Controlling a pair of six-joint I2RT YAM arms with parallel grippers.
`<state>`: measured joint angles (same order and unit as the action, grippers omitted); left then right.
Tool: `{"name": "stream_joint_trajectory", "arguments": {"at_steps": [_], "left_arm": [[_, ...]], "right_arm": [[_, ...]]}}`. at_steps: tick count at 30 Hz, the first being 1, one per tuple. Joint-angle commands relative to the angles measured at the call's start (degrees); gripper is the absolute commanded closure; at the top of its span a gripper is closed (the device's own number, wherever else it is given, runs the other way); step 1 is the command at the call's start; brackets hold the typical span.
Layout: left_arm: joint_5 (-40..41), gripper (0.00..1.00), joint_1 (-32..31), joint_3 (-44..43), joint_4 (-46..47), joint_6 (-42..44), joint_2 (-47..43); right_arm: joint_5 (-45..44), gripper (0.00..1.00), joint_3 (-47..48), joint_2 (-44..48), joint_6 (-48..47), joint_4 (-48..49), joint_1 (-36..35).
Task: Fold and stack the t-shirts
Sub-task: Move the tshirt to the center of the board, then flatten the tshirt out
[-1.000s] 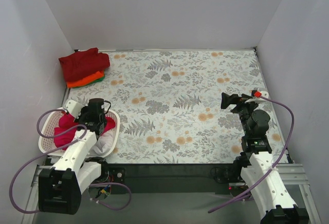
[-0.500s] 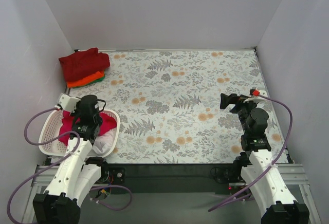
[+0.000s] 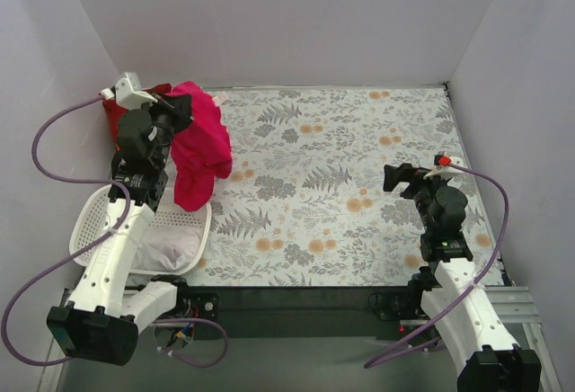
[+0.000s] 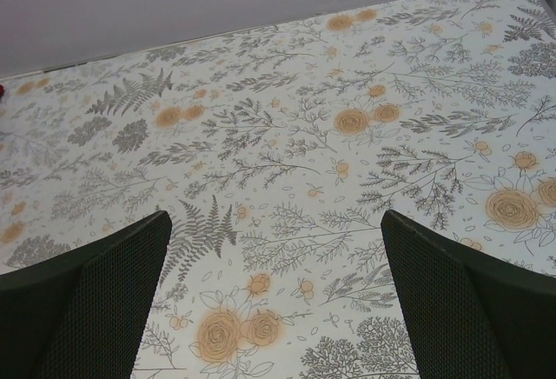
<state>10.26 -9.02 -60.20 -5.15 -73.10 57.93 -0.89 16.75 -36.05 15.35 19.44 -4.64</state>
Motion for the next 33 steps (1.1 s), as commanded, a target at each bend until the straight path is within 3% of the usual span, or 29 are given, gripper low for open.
{"name": "stream_joint_trajectory", "arguments": {"at_steps": [1, 3, 10, 15, 16, 19, 20, 22, 25, 27, 33], "left_arm": [[-22.18, 1.0, -0.74, -5.53, 10.76, 1.92, 2.0], [-29.64, 1.0, -2.75, -9.91, 12.96, 1.47, 5.41], [-42.74, 1.0, -14.53, -19.85, 14.9, 5.16, 16.41], [-44.1, 1.0, -19.1, -16.36, 16.31, 5.94, 20.63], [-43.58, 0.98, -19.37, -13.56, 16.05, 6.13, 20.73], [-37.8, 0.66, -19.73, -7.84, 14.3, 7.44, 20.47], [-30.46, 0.59, -19.81, -3.38, 13.68, 7.62, 19.51], [-24.09, 0.47, -19.81, 2.33, 12.62, 8.93, 18.27], [-15.73, 0.37, -19.81, 5.7, 10.6, 9.9, 16.78], [-13.0, 0.36, -19.72, 7.82, 9.81, 10.08, 16.69], [-12.62, 0.36, -19.81, 9.76, 12.44, 7.63, 21.69]], "right_arm": [[0.45, 0.02, 2.76, 0.55, 0.47, 1.56, -0.19], [0.45, 0.02, 2.58, 0.63, 0.46, 1.48, -0.28], [-0.17, 0.01, 2.49, 2.39, -0.32, 0.07, -0.19], [-0.96, 0.02, 2.84, 3.71, -0.5, -1.42, -0.19], [-1.05, 0.02, 2.93, 3.88, -0.68, -1.69, -0.19], [-1.31, 0.02, 3.02, 4.24, -0.68, -2.21, -0.19], [-1.4, 0.02, 3.02, 4.24, -0.68, -2.22, -0.19], [-1.05, 0.02, 3.11, 3.54, -0.5, -2.13, -0.19], [-0.09, 0.02, 3.72, 1.17, -0.06, -2.13, -0.19], [0.45, 0.02, 3.9, -1.37, 0.46, -2.04, -0.28], [8.61, 0.06, 6.27, -11.48, 2.48, -2.13, -0.28]]}}
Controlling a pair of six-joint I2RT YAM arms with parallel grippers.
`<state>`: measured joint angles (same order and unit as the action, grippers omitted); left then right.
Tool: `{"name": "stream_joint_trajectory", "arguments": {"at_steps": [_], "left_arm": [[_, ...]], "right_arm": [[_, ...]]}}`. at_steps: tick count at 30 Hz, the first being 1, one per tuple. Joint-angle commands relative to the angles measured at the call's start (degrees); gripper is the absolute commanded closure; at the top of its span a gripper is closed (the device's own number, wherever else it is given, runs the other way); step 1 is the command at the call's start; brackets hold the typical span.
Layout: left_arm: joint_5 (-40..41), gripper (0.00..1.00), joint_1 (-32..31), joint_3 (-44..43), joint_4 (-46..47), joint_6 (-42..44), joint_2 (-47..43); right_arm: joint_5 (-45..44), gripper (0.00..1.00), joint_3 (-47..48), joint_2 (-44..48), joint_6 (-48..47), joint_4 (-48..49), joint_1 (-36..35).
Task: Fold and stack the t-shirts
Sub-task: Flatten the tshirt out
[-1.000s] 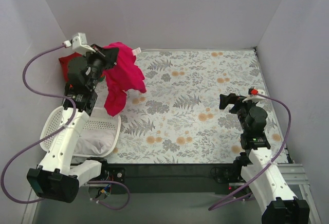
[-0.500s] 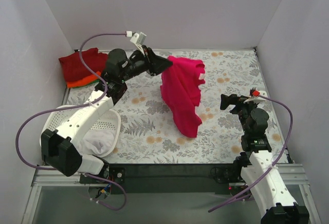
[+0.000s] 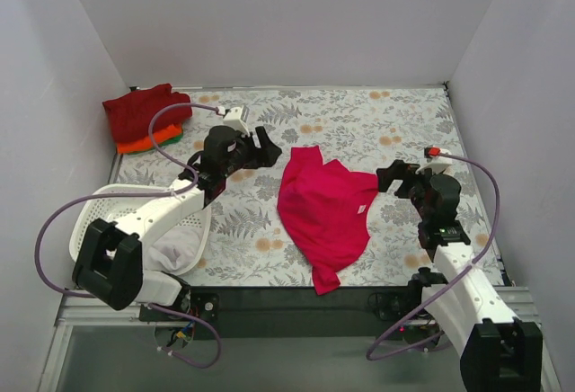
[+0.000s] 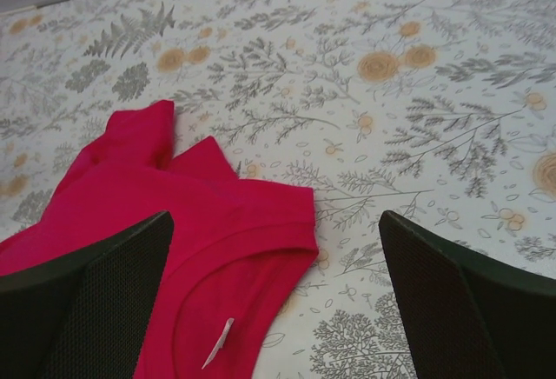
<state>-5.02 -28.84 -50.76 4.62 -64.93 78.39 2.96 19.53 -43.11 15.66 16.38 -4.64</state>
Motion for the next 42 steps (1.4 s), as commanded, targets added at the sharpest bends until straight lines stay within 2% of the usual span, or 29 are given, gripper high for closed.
{"name": "stream_joint_trajectory", "arguments": {"at_steps": [1, 8, 18, 22, 23, 25, 31, 33, 35, 36, 40, 42], "left_arm": [[1.69, 0.36, 0.01, 0.31, 3.37, -0.99, 2.46], [0.45, 0.35, -1.92, -0.57, 6.8, -3.1, 11.95], [-1.13, 0.35, -1.92, 2.16, 9.17, -3.89, 14.24], [-2.54, 0.35, -1.92, 2.07, 9.61, -4.51, 15.48], [-2.54, 0.35, -2.01, 2.07, 9.62, -4.68, 15.56], [-2.2, 0.35, -1.92, 2.51, 9.62, -4.51, 15.48], [-0.17, 0.35, -1.92, 3.39, 9.09, -3.81, 13.63], [0.71, 0.35, -1.92, 3.57, 8.74, -3.72, 13.28], [2.02, 0.35, -1.92, 3.65, 8.47, -3.45, 13.02], [2.46, 0.35, -2.01, 3.65, 7.95, -3.37, 12.93], [5.97, 0.35, -1.92, 3.74, 6.28, -2.67, 10.92], [7.73, 0.35, -1.92, 4.27, 5.58, -2.23, 9.68]], "right_arm": [[6.16, 0.07, 3.76, -6.0, 2.88, 1.02, -0.28], [6.0, 0.12, 7.45, -19.63, 4.11, 1.02, -0.28], [5.03, 0.14, 10.88, -31.4, 3.85, 3.73, -0.28], [8.11, 0.37, 13.77, -37.29, 3.5, 4.71, -0.28], [9.42, 0.4, 14.48, -38.35, 3.24, 4.8, -0.28], [10.39, 0.45, 15.89, -41.17, 2.89, 4.71, -0.28], [12.24, 0.49, 16.86, -44.95, 2.8, 4.71, -0.28], [13.03, 0.55, 16.95, -45.39, 2.36, 4.54, -0.28], [15.3, 0.88, 17.3, -45.39, 2.1, 4.54, -0.28], [16.02, 0.98, 17.3, -44.78, 2.18, 4.36, -0.28], [18.22, 0.99, 18.08, -39.26, 1.83, 2.79, -0.36], [16.82, 0.99, 21.41, -34.0, 0.17, -1.5, -0.71]]}}
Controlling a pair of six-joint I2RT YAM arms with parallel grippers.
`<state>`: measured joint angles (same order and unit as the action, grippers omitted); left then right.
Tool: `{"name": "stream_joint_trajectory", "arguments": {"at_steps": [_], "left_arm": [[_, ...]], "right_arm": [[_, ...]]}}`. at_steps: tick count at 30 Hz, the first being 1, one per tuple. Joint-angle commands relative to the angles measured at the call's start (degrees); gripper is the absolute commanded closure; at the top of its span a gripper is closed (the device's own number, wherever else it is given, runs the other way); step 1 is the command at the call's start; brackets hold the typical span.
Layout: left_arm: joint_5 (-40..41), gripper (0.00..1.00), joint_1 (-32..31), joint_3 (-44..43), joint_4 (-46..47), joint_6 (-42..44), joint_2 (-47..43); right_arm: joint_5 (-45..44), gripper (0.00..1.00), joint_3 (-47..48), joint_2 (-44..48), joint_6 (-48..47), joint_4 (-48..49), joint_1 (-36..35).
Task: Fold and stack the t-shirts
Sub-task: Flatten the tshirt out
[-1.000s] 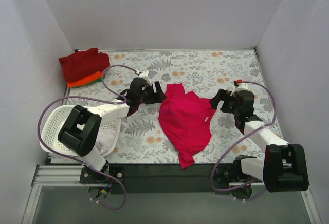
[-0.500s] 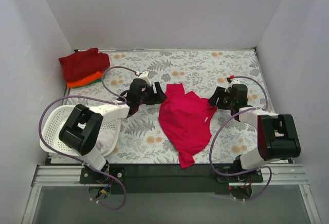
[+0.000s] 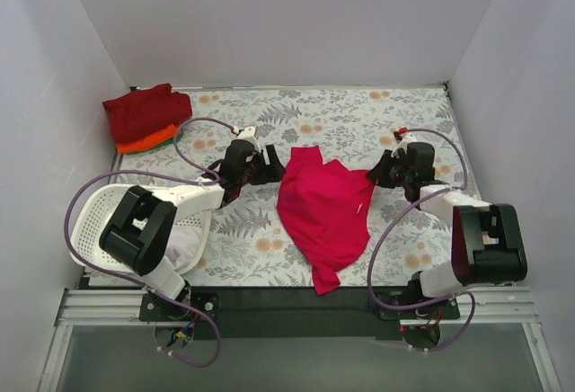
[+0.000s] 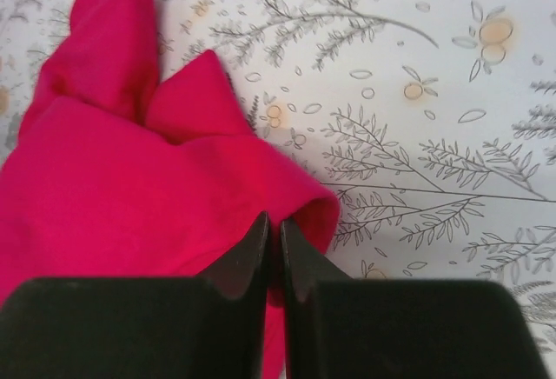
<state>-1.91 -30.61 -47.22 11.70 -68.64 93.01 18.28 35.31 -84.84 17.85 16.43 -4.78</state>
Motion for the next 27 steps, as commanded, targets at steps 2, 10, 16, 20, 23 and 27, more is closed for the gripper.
{"name": "stream_joint_trajectory", "arguments": {"at_steps": [2, 10, 16, 20, 23, 27], "left_arm": [[5.86, 0.35, -0.15, 0.99, -2.47, 2.19, -6.95], [9.12, 0.35, -0.06, 3.1, -3.79, 2.9, -14.34], [9.65, 0.35, -0.06, 4.42, -3.88, 2.9, -19.53], [9.38, 0.35, -0.15, 4.95, -3.88, 2.81, -20.5], [9.12, 0.35, -0.15, 5.03, -3.1, 2.46, -19.45], [6.59, 0.35, -0.15, 3.64, -2.21, 1.5, -14.89]], "right_arm": [[-2.0, 0.99, 11.58, 11.86, -4.3, -5.42, -1.72], [-13.87, 0.99, 31.46, 13.65, -11.51, -20.11, -1.73], [-22.57, 0.99, 38.86, 9.61, -12.93, -22.75, 3.1], [-24.0, 0.86, 40.27, 5.22, -11.78, -25.12, 6.36], [-19.62, 0.37, 36.69, 7.57, -9.94, -25.48, 6.18], [-14.34, 0.21, 28.52, 13.54, -8.01, -23.99, 5.57]]}}
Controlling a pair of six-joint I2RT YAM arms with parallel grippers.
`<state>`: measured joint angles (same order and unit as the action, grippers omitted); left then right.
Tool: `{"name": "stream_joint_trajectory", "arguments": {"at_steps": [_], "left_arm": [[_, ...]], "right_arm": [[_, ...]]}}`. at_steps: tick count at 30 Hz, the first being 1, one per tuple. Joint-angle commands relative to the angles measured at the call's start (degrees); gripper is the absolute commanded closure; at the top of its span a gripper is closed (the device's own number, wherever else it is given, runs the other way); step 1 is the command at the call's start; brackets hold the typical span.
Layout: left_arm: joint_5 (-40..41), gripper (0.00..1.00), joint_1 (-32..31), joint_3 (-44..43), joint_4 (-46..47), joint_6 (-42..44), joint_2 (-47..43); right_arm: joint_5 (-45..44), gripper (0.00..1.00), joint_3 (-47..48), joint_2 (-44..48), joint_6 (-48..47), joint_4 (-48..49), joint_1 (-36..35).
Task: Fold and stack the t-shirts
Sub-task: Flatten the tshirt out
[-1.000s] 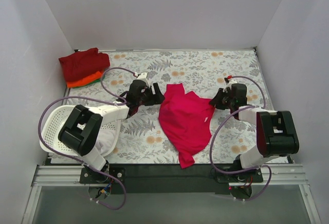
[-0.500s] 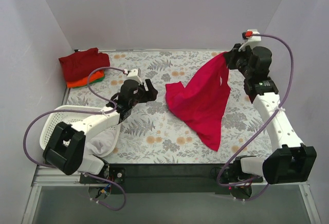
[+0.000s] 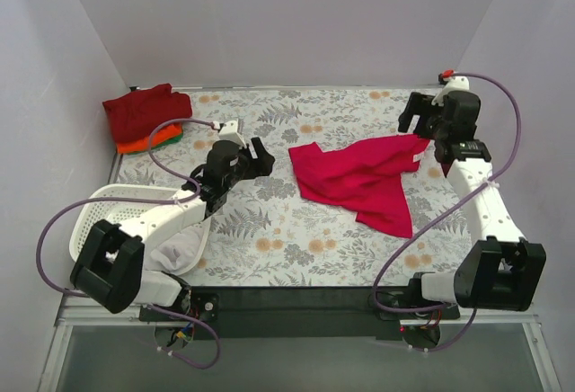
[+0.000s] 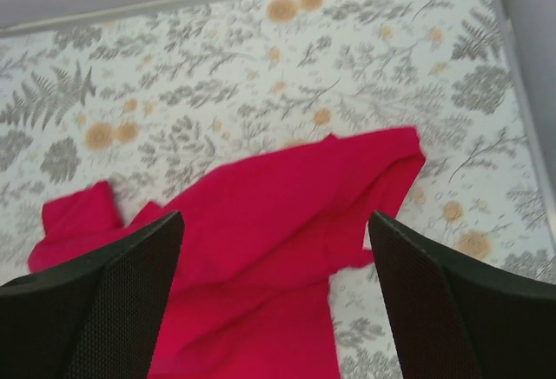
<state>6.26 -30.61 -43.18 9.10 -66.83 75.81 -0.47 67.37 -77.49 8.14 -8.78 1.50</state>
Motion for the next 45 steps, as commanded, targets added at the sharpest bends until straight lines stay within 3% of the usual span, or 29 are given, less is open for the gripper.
{"name": "stream_joint_trajectory", "arguments": {"at_steps": [1, 7, 10, 20, 26, 30, 31, 34, 41, 45], "left_arm": [[-2.73, 0.35, -0.5, -0.76, 0.65, -0.84, 4.59], [-4.07, 0.35, -6.55, -4.01, 2.15, -0.67, 13.12], [-4.94, 0.37, -8.84, -4.02, 3.37, -1.81, 15.76], [-1.78, 0.39, -12.98, -8.94, 4.52, -1.64, 24.73], [1.73, 0.44, -13.34, -12.28, 1.89, -1.37, 28.69], [2.44, 0.53, -13.42, -12.37, 1.71, -1.99, 29.22], [2.18, 0.63, -13.51, -12.46, 1.71, -2.08, 29.31], [1.12, 0.76, -13.51, -12.54, 1.8, -2.6, 29.57], [-2.56, 0.82, -13.51, -12.81, 3.2, -3.83, 29.92], [-4.77, 0.91, -13.51, -12.81, 4.25, -4.45, 30.71]], "right_arm": [[6.95, 0.2, -5.31, 7.52, 2.31, 1.48, -0.88], [6.99, 0.2, -20.78, 17.02, 3.55, 2.36, -1.41], [5.57, 0.19, -23.6, 19.3, 2.5, 1.92, -1.41], [15.66, 0.2, -31.58, 25.63, 3.99, 1.83, -1.41], [13.57, 0.2, -35.55, 29.5, 3.37, 0.69, -2.9], [13.74, 0.2, -35.56, 30.03, 3.37, 0.51, -2.9], [13.74, 0.2, -35.3, 29.95, 3.37, 0.51, -2.9], [13.74, 0.2, -35.29, 29.33, 3.11, 0.43, -2.9], [12.25, 0.2, -36.52, 28.63, 2.67, 0.51, -2.9], [12.07, 0.2, -36.61, 28.71, 2.67, 0.51, -2.9]]}}
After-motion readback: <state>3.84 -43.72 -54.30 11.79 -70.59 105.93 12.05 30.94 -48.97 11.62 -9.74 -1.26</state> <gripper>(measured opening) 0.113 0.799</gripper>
